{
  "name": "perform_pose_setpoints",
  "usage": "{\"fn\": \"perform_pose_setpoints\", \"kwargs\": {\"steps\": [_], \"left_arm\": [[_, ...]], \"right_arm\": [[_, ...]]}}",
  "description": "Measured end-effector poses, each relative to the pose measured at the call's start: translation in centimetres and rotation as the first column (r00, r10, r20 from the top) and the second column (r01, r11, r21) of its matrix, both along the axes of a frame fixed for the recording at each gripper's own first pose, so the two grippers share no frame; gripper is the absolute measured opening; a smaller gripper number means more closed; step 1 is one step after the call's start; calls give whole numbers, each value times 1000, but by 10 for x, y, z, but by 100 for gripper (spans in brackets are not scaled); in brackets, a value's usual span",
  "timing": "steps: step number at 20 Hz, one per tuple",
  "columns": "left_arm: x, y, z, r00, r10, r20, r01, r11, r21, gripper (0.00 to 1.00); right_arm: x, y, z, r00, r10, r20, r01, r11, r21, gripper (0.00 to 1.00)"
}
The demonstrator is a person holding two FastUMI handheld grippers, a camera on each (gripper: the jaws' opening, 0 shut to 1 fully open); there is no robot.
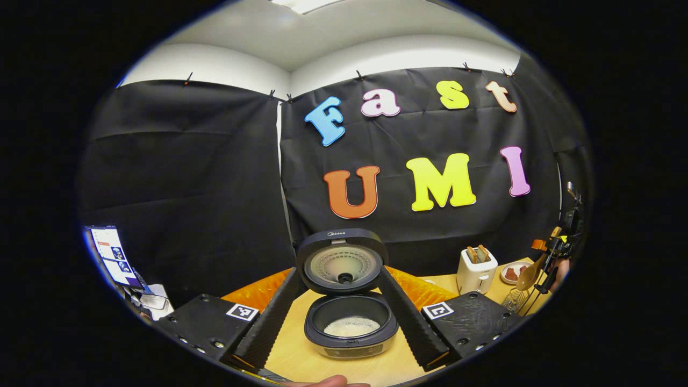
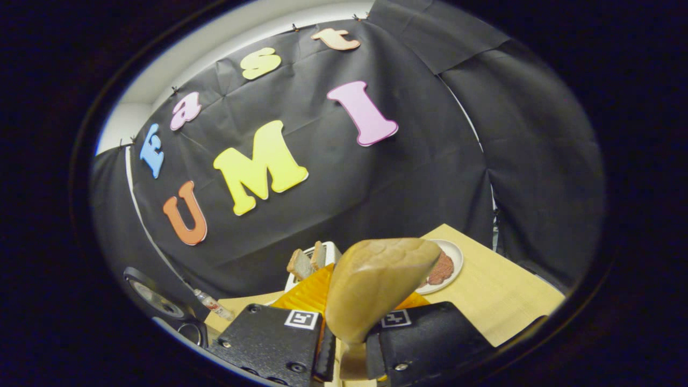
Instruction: Close the left gripper, press the button to open the rice cooker; take a wooden spoon from the chopstick holder with the right hand, scoop a spoonful of rice and pour it into the rice cooker, then put the wooden spoon back into the chopstick holder.
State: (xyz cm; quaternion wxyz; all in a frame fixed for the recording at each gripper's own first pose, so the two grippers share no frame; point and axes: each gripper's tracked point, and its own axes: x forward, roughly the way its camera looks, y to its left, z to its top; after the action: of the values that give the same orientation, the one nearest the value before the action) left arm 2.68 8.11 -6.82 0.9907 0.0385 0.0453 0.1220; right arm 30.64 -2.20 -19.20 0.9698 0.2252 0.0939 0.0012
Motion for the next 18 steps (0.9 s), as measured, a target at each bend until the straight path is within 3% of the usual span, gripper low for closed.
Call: {"fn": "perform_pose_setpoints", "kwargs": {"steps": [10,18], "left_arm": [[5,-18,-2,1000,-12,-8,12,999,30,95],[4,-23,-9,999,-22,-28,23,999,48,95]], "right_arm": [[21,-13,-78,996,4,-89,-7,999,-34,23],[11,-20,-127,985,-19,-171,13,999,-35,22]]}}
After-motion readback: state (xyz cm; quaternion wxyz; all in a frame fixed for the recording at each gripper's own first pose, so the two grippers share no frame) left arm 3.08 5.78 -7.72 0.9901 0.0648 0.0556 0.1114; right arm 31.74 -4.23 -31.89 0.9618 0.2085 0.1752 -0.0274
